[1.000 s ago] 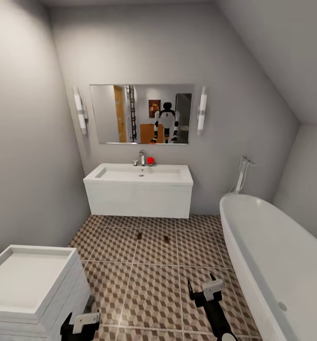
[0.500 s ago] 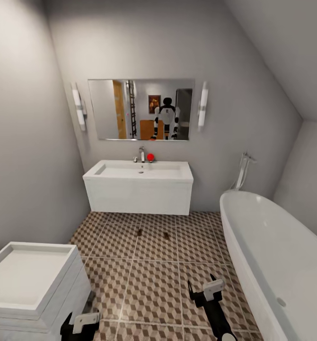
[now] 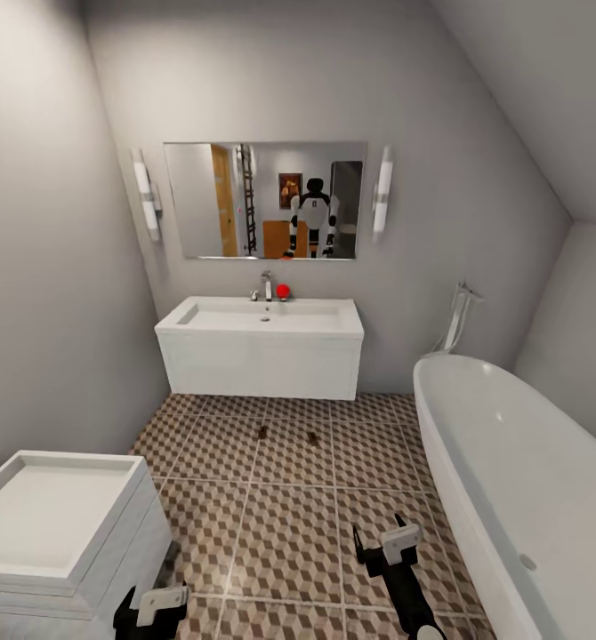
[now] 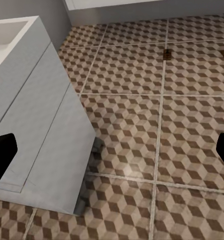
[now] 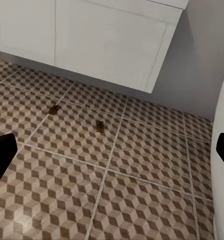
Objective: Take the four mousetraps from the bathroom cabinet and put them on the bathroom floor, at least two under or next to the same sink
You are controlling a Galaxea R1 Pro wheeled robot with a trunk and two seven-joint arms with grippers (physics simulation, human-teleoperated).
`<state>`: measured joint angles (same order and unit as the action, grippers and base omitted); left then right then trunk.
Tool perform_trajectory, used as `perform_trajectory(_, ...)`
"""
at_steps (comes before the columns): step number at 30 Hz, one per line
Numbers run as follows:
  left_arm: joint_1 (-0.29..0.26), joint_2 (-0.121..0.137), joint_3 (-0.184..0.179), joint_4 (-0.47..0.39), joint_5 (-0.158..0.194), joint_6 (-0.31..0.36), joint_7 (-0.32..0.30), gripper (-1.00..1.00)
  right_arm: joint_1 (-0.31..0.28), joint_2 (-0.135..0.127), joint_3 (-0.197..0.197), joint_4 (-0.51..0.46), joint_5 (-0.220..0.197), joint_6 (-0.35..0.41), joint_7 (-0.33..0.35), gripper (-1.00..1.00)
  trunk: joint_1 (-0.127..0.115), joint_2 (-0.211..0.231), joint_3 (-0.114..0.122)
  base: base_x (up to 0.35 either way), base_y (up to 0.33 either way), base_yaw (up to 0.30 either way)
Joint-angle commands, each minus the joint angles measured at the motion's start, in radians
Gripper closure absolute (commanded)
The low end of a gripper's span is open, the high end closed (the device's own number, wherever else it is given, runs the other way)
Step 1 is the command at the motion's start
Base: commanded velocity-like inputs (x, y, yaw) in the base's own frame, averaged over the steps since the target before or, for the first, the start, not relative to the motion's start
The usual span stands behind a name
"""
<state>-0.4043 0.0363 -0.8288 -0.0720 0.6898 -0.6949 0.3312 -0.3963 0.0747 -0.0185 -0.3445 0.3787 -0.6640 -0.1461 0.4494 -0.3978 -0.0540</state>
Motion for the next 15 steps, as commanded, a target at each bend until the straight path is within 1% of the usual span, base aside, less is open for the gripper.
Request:
perform_trajectory(1,0.0,0.001,-0.008,-0.002,0.001,0.0,0.01,-1.0,-0.001,0.0,-0.002,0.001,0.011,-0.001,-0.008,-1.0,0.001,-0.002,-0.002,0.0,0.0,0.0)
perform_trajectory(10,0.0,0.001,0.002,-0.002,0.006,0.002,0.027,-1.0,-0.001,0.0,-0.003,0.001,0.009,0.0,-0.009,-1.0,0.001,-0.002,-0.003,0.0,0.0,0.0)
perform_trajectory(11,-0.001,0.003,0.035,-0.003,0.008,0.002,0.083,-1.0,-0.001,0.0,-0.004,0.001,0.008,0.0,-0.01,-1.0,0.001,-0.002,-0.003,0.0,0.0,0.0)
perform_trajectory(15,0.0,0.003,0.084,-0.003,0.007,0.002,0.153,-1.0,-0.001,0.0,-0.004,0.001,0.008,0.0,-0.01,-1.0,0.001,-0.002,-0.003,0.0,0.0,0.0)
